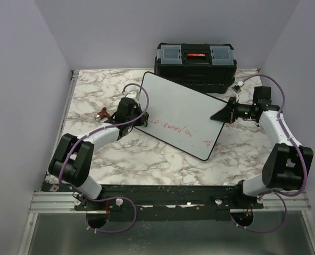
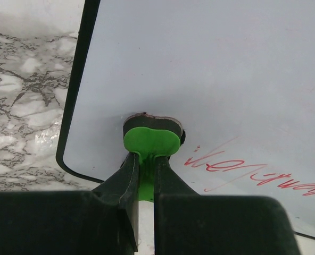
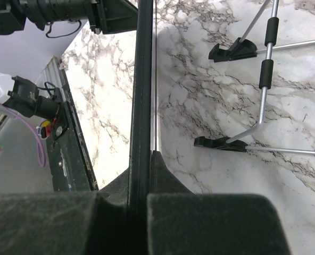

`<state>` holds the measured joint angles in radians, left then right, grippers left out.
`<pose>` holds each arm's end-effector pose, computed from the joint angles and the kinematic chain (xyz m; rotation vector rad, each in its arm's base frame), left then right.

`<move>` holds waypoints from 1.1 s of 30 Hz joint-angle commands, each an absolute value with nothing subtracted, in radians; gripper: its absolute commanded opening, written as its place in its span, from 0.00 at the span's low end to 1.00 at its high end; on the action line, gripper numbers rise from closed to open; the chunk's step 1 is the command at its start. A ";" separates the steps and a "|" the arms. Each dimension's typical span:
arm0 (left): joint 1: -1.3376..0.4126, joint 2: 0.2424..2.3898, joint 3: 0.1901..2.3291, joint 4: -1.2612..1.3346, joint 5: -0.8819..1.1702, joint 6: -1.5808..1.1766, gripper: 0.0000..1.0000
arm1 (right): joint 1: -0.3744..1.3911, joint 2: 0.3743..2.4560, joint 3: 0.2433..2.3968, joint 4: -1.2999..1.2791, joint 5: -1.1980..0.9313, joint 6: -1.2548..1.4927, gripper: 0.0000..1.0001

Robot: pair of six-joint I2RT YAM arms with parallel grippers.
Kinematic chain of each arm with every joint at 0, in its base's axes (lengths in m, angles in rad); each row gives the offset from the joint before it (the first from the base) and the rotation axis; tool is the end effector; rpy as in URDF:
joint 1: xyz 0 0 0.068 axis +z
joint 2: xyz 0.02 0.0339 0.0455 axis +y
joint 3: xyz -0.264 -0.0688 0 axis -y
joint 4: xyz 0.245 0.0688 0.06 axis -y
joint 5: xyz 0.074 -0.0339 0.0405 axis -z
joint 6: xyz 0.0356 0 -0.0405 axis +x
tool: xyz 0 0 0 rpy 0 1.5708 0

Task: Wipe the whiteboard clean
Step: Erase the whiteboard at the whiteboard stand.

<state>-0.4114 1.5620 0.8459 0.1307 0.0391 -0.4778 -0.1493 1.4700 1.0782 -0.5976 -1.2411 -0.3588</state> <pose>0.3049 -0.1345 0.2014 -0.0501 2.2080 -0.5489 0.2915 -0.0098 0.2666 -0.6356 1.9480 1.2356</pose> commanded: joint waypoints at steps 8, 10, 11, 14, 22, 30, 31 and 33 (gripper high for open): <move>-0.517 1.650 0.652 0.319 0.060 -0.569 0.00 | -0.104 1.477 1.068 -0.701 -1.198 -0.406 0.01; -0.522 1.652 0.638 0.343 0.063 -0.584 0.00 | -0.105 1.476 1.066 -0.701 -1.197 -0.407 0.01; -0.522 1.649 0.644 0.342 0.062 -0.582 0.00 | -0.105 1.474 1.065 -0.700 -1.198 -0.406 0.01; -0.521 1.624 0.707 0.296 0.061 -0.530 0.00 | -0.103 1.478 1.065 -0.700 -1.201 -0.404 0.01; -0.512 1.641 1.017 0.195 0.132 -0.426 0.00 | -0.098 1.475 1.063 -0.695 -1.198 -0.401 0.01; -0.515 1.700 0.974 0.244 0.115 -0.464 0.00 | -0.098 1.474 1.062 -0.697 -1.203 -0.402 0.01; -0.515 1.709 0.953 0.253 0.105 -0.466 0.00 | -0.098 1.474 1.062 -0.696 -1.203 -0.403 0.01; -0.515 1.720 0.897 0.268 0.085 -0.477 0.00 | -0.095 1.474 1.063 -0.698 -1.203 -0.404 0.01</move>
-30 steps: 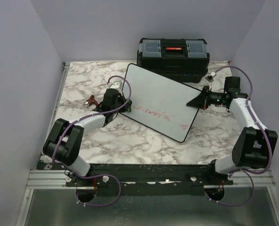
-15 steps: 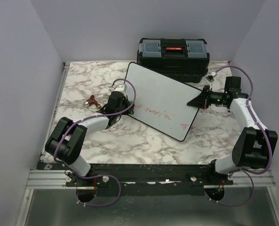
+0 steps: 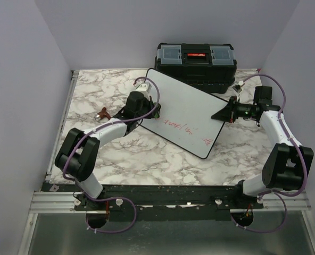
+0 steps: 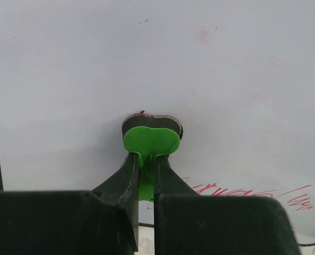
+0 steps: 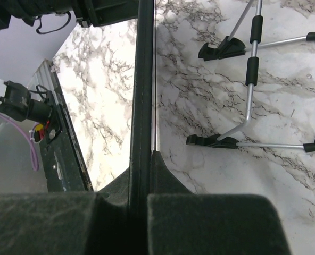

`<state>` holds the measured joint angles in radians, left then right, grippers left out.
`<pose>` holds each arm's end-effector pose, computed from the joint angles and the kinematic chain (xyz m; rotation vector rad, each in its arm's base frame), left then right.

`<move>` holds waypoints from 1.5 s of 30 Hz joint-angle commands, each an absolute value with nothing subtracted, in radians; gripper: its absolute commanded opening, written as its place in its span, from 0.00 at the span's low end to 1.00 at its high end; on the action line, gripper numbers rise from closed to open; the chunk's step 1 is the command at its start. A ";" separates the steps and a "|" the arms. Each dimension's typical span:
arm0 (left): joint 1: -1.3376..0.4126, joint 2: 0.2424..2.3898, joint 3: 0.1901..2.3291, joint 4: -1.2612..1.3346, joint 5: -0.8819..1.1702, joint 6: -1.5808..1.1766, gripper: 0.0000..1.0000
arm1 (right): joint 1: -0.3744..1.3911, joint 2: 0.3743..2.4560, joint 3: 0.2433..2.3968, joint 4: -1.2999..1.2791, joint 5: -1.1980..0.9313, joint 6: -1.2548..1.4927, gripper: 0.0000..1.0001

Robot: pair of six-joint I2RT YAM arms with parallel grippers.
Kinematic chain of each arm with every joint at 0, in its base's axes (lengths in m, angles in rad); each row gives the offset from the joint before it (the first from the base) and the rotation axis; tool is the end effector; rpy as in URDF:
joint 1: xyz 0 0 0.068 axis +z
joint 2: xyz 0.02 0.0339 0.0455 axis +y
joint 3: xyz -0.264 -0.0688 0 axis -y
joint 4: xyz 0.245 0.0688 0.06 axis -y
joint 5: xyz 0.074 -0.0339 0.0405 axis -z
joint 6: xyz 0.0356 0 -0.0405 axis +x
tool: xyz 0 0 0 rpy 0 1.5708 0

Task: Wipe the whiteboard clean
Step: Erase the whiteboard at the whiteboard stand.

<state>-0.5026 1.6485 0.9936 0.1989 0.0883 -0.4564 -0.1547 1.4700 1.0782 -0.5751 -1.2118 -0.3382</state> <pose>0.3224 -0.1808 0.2269 0.1061 2.0929 -0.6845 0.2936 -0.0120 0.2669 -0.6173 1.9655 1.2001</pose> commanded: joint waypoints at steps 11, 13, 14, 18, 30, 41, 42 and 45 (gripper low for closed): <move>-0.532 1.655 0.734 0.251 0.028 -0.510 0.00 | -0.088 1.476 1.063 -0.697 -1.197 -0.405 0.01; -0.541 1.654 0.719 0.254 0.014 -0.514 0.00 | -0.089 1.473 1.062 -0.691 -1.197 -0.398 0.01; -0.543 1.655 0.715 0.253 0.009 -0.517 0.00 | -0.088 1.473 1.060 -0.688 -1.197 -0.397 0.01; -0.543 1.643 0.750 0.217 -0.056 -0.518 0.00 | -0.088 1.475 1.060 -0.689 -1.198 -0.396 0.01; -0.479 1.646 1.013 0.107 -0.100 -0.434 0.00 | -0.088 1.470 1.057 -0.686 -1.199 -0.397 0.01; -0.528 1.659 0.877 0.199 -0.041 -0.519 0.00 | -0.088 1.483 1.055 -0.684 -1.193 -0.397 0.01; -0.541 1.652 0.860 0.206 -0.041 -0.524 0.00 | -0.086 1.483 1.055 -0.684 -1.193 -0.400 0.01; -0.574 1.638 0.811 0.223 -0.052 -0.537 0.00 | -0.083 1.486 1.057 -0.691 -1.194 -0.406 0.01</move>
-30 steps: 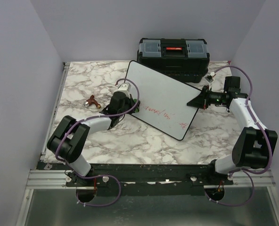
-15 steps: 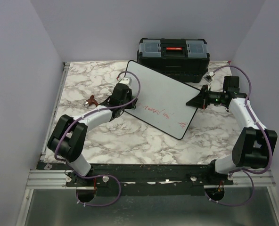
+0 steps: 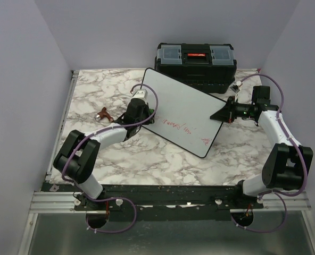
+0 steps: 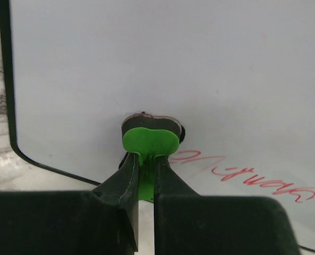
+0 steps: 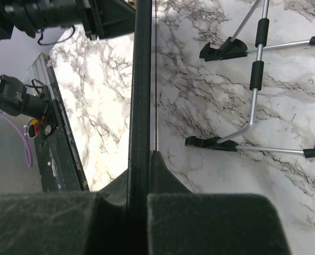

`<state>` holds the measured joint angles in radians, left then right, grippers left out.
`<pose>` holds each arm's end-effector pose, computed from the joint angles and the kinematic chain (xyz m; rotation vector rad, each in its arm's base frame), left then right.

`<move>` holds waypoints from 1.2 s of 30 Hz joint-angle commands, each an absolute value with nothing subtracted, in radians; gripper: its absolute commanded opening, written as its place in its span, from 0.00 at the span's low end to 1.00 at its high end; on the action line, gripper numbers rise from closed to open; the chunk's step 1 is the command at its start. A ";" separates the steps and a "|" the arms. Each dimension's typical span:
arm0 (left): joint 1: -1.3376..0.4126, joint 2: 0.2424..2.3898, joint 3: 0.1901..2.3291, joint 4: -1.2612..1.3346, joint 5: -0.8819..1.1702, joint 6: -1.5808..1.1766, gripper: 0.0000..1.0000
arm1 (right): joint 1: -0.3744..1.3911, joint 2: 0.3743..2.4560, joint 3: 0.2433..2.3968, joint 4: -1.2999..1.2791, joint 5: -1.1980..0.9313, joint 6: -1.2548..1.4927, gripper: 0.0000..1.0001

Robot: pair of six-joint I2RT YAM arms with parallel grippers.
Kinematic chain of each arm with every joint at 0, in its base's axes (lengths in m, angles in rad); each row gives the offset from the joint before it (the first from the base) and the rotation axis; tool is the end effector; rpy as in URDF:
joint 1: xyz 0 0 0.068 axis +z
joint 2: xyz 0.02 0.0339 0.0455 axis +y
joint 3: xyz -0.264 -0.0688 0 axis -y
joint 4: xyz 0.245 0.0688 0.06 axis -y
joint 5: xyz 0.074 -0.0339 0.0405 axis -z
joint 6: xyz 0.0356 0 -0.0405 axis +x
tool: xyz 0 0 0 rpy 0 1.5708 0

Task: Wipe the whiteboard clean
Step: Erase the whiteboard at the whiteboard stand.

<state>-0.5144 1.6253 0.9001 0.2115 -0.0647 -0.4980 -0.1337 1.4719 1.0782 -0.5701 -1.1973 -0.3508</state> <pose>0.3084 -0.1716 0.2057 -0.0228 2.1301 -0.5428 0.2946 -0.0062 0.2662 -0.6491 1.9651 1.1882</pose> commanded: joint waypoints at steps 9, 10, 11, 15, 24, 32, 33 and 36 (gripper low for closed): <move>-0.476 1.614 0.836 0.190 -0.043 -0.471 0.00 | -0.080 1.480 1.054 -0.688 -1.193 -0.404 0.01; -0.455 1.611 0.848 0.183 -0.035 -0.460 0.00 | -0.080 1.479 1.054 -0.686 -1.193 -0.404 0.01; -0.438 1.611 0.865 0.174 -0.028 -0.450 0.00 | -0.080 1.479 1.054 -0.686 -1.193 -0.404 0.01; -0.410 1.599 0.912 0.134 -0.019 -0.412 0.00 | -0.080 1.477 1.054 -0.686 -1.193 -0.405 0.01; -0.470 1.606 0.803 0.207 -0.001 -0.463 0.00 | -0.079 1.477 1.051 -0.682 -1.199 -0.402 0.01; -0.532 1.637 0.799 0.226 0.000 -0.480 0.00 | -0.075 1.479 1.051 -0.683 -1.200 -0.405 0.01; -0.530 1.637 0.822 0.209 -0.002 -0.464 0.00 | -0.077 1.480 1.051 -0.684 -1.200 -0.405 0.01; -0.512 1.624 0.894 0.157 -0.004 -0.425 0.00 | -0.075 1.480 1.052 -0.685 -1.200 -0.405 0.01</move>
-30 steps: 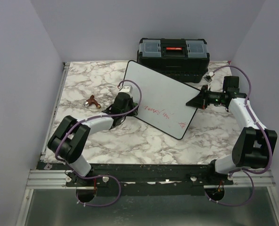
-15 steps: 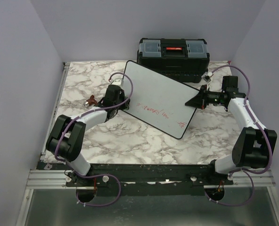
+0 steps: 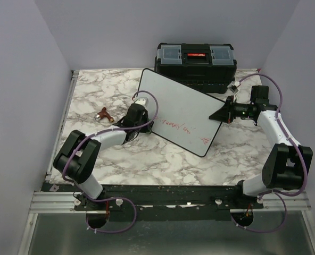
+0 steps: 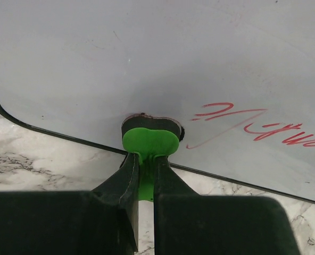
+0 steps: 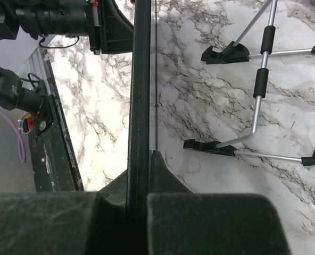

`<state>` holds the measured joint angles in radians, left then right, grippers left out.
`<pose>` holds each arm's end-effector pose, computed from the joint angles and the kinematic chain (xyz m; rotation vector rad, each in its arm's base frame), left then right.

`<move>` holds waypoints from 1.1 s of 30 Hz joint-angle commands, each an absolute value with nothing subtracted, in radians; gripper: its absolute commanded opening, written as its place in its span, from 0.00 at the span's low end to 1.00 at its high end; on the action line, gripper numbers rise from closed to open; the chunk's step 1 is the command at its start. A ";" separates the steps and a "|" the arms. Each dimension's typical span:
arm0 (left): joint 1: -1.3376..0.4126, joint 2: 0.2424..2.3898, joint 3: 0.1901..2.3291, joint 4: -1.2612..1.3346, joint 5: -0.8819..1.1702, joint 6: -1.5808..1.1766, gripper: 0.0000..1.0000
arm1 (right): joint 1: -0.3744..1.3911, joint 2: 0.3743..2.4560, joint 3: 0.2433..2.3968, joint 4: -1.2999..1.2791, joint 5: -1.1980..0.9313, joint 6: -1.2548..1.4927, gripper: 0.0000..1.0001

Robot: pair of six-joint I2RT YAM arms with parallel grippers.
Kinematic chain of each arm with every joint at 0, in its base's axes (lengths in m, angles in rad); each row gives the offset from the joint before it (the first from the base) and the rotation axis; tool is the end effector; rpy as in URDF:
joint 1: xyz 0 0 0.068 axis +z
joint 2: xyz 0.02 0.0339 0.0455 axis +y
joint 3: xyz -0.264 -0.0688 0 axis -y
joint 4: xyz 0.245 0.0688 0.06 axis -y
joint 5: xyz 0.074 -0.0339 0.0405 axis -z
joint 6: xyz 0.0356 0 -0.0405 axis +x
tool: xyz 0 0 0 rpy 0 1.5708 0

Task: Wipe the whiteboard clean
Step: Erase the whiteboard at the whiteboard stand.

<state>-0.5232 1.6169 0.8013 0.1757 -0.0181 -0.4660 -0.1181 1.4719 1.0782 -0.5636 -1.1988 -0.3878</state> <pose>0.2876 -0.1652 0.1745 0.0544 2.2611 -0.5212 0.2951 -0.0016 0.2666 -0.7026 1.9369 1.1725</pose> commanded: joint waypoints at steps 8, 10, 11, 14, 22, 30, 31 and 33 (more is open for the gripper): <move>-0.468 1.624 1.082 0.083 0.052 -0.392 0.00 | -0.076 1.466 1.049 -0.681 -1.206 -0.402 0.01; -0.468 1.634 1.095 0.086 0.068 -0.404 0.00 | -0.077 1.468 1.052 -0.686 -1.206 -0.406 0.01; -0.468 1.641 1.090 0.096 0.074 -0.414 0.00 | -0.075 1.467 1.052 -0.687 -1.206 -0.407 0.01; -0.475 1.662 1.051 0.127 0.089 -0.437 0.00 | -0.076 1.461 1.049 -0.680 -1.203 -0.403 0.01; -0.573 1.685 0.883 0.227 0.080 -0.519 0.00 | -0.076 1.470 1.051 -0.684 -1.206 -0.407 0.01; -0.650 1.702 0.816 0.244 0.016 -0.587 0.00 | -0.074 1.470 1.049 -0.684 -1.207 -0.405 0.01; -0.646 1.693 0.820 0.234 0.008 -0.576 0.00 | -0.074 1.470 1.049 -0.684 -1.208 -0.406 0.01; -0.624 1.678 0.839 0.208 -0.016 -0.552 0.00 | -0.074 1.470 1.049 -0.684 -1.207 -0.407 0.01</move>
<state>-0.6140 1.6291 0.8536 0.3058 -0.0349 -0.5426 -0.1265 1.4719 1.0779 -0.5728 -1.1843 -0.3561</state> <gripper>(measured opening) 0.060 0.024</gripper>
